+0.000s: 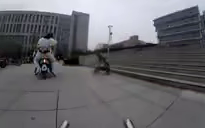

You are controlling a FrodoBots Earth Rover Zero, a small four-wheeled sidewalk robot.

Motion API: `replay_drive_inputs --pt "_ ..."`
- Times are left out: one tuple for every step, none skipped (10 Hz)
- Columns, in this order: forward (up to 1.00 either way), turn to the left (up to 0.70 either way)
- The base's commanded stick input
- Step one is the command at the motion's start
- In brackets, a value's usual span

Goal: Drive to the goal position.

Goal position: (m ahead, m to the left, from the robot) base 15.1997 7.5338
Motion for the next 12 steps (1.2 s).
replay_drive_inputs --pt "0.85 0.08" --pt "0.85 0.00" --pt "0.85 0.00" --pt "0.85 0.00" --pt "0.85 0.00" --pt "0.85 0.00" --pt "0.85 0.00" --pt "0.85 0.00" --pt "0.85 0.00" --pt "0.85 0.00" --pt "0.85 0.00" --pt "0.85 0.00"
